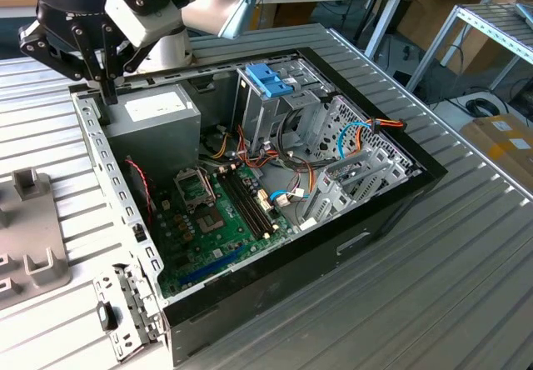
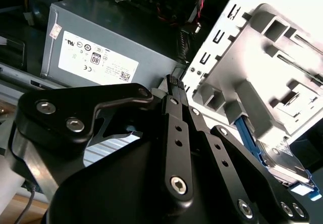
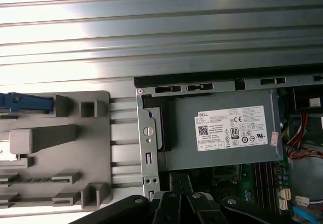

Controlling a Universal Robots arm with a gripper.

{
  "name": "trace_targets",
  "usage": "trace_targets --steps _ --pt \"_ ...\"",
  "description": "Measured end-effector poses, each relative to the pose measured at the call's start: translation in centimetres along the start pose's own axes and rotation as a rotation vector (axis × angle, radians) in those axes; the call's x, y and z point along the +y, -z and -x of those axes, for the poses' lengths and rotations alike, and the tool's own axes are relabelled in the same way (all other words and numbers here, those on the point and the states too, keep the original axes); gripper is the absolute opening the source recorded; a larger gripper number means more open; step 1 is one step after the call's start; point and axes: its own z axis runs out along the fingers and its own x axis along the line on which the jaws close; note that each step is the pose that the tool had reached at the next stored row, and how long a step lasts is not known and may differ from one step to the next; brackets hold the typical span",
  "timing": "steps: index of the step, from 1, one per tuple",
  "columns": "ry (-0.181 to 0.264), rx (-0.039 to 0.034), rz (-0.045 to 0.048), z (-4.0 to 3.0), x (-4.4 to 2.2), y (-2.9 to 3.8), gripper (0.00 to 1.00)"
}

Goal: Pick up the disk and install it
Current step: 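Reach for the disk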

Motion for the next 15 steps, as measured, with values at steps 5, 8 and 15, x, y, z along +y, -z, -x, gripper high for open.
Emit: trace_targets --steps 5,8,15 --pt "0.0 0.0 0.0 -0.13 -0.01 0.0 0.1" --pt "0.0 0.0 0.0 -0.26 -0.02 0.0 0.1" --pt "0.0 0.0001 0.0 -0.51 -0.04 0.0 0.1"
